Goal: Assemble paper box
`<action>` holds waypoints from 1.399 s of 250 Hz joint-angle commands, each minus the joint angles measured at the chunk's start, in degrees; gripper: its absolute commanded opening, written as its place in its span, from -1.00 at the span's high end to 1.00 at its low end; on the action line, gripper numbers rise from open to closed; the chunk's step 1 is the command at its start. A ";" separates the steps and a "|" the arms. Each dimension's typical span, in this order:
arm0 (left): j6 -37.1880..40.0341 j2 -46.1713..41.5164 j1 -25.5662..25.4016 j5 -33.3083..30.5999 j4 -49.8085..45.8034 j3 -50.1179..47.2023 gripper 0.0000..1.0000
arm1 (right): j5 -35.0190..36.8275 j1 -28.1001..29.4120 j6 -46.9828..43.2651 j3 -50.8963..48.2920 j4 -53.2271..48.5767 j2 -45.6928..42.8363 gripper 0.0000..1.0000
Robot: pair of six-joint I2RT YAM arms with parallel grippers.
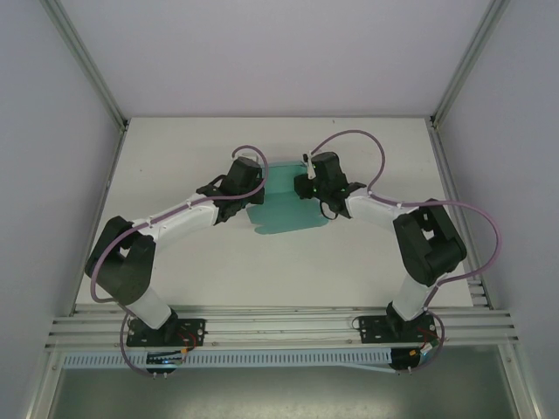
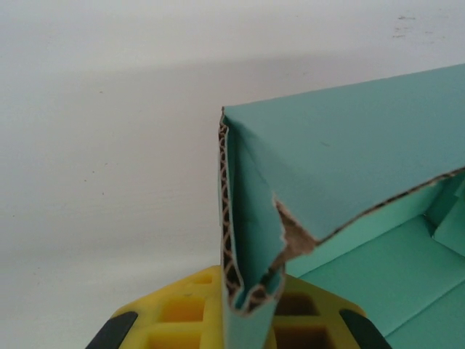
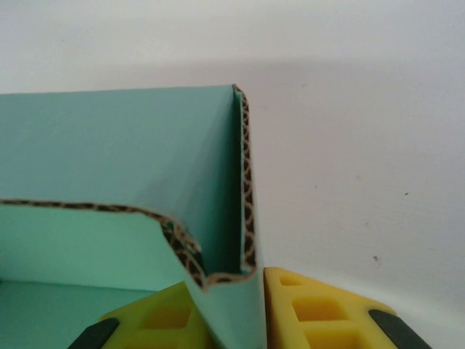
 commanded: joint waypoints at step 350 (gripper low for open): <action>0.35 -2.52 -1.39 7.47 6.61 -1.60 1.00 | 37.85 2.04 20.45 6.86 -19.64 1.36 1.00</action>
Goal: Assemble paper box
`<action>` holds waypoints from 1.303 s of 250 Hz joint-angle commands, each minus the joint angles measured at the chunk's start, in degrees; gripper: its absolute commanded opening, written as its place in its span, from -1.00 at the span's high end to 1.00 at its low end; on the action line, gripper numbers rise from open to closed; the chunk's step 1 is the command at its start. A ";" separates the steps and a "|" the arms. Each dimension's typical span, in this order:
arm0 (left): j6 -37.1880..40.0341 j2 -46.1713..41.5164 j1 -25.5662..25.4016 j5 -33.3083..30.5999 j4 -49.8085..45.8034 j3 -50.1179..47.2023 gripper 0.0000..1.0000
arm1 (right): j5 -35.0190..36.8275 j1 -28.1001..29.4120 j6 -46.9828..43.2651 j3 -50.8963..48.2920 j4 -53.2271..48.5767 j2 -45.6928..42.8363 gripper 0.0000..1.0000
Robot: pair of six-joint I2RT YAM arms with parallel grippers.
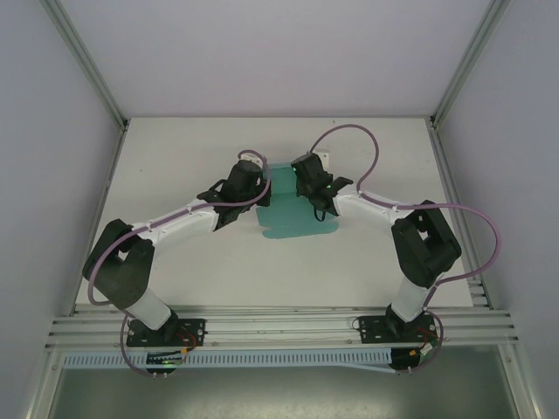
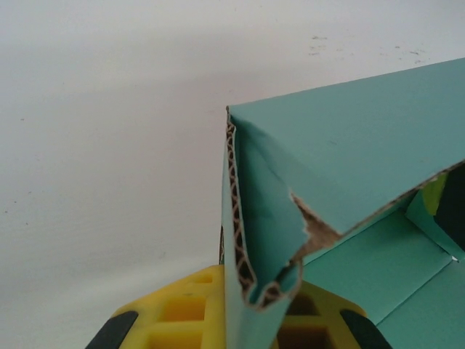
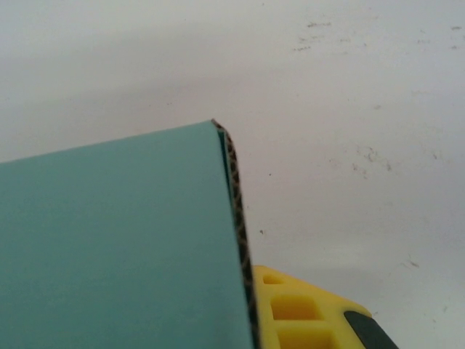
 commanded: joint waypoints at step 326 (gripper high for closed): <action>0.22 -3.50 -0.14 -0.15 -2.74 2.06 1.00 | 1.80 -2.94 -20.50 -3.85 9.65 -0.24 0.43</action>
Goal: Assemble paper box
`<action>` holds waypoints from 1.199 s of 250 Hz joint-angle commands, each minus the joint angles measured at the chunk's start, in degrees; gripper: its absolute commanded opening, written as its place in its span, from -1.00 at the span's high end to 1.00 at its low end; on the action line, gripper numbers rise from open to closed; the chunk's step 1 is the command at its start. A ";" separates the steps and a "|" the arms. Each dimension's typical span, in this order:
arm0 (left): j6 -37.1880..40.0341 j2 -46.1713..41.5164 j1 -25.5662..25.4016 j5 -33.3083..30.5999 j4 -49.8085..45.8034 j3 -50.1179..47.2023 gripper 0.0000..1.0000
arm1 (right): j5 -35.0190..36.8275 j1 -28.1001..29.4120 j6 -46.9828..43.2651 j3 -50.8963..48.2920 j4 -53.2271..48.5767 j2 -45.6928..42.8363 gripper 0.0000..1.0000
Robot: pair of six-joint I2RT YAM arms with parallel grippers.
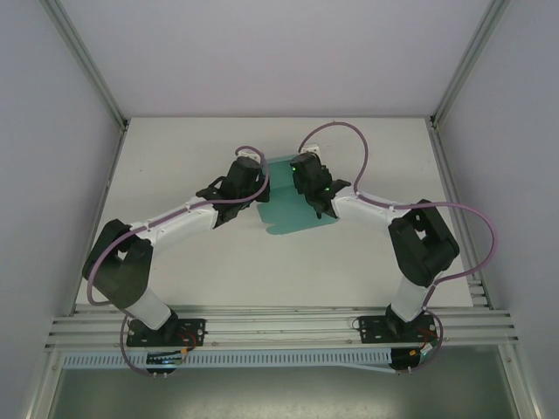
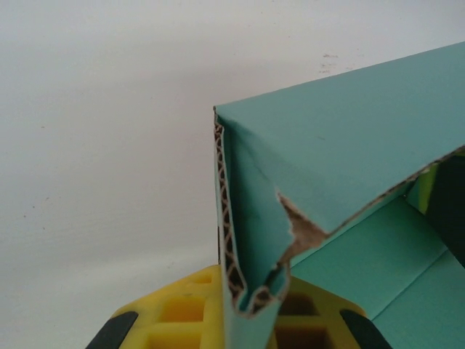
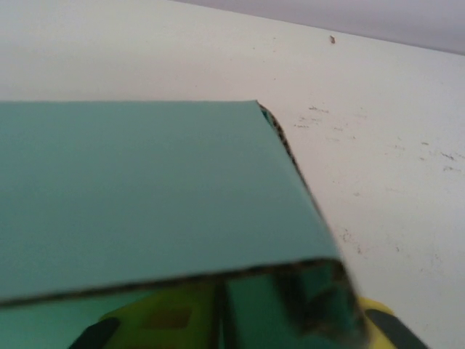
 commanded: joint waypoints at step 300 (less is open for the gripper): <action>1.18 -1.06 -0.36 1.90 -2.61 1.65 1.00 | -34.59 -11.15 1.78 -11.69 1.83 -11.26 -0.23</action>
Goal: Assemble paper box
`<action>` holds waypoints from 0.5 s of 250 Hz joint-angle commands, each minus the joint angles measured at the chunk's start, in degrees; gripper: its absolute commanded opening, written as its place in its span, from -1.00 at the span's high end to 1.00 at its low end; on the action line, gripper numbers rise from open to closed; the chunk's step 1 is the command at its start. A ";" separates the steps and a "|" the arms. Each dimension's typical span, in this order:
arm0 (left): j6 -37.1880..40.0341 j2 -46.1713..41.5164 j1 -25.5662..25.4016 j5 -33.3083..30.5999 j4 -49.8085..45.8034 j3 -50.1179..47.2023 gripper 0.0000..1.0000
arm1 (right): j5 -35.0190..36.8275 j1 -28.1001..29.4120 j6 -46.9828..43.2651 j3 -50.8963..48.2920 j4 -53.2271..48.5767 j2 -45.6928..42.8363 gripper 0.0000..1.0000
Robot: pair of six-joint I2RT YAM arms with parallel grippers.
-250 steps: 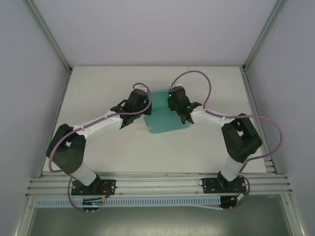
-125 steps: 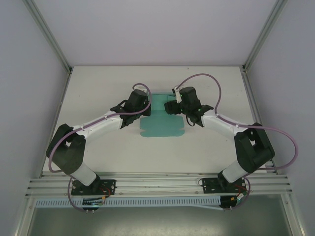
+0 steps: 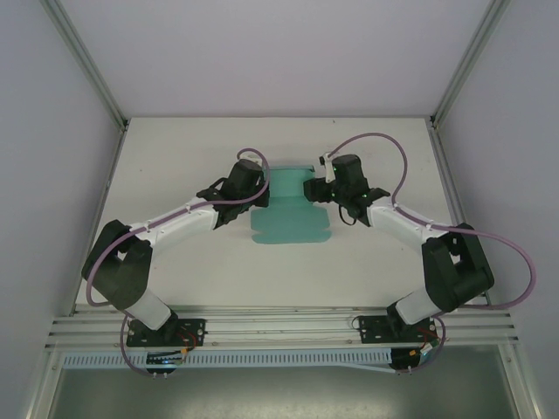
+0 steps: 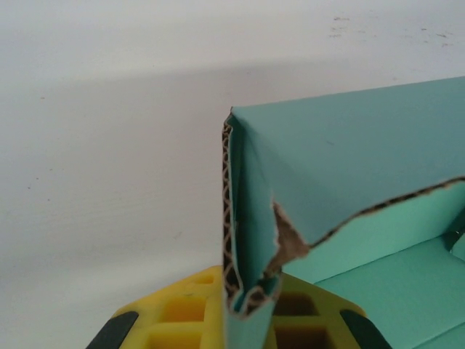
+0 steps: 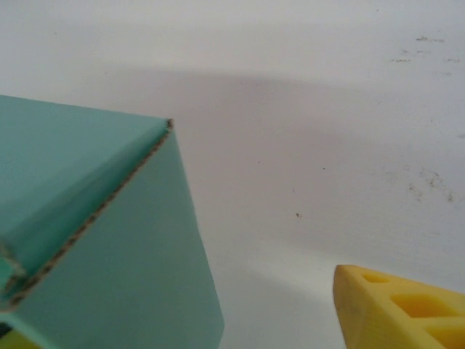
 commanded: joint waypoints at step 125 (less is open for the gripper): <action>0.11 -1.70 -0.04 -4.14 0.81 2.73 1.00 | 5.18 -0.01 2.98 6.19 -9.85 8.93 0.95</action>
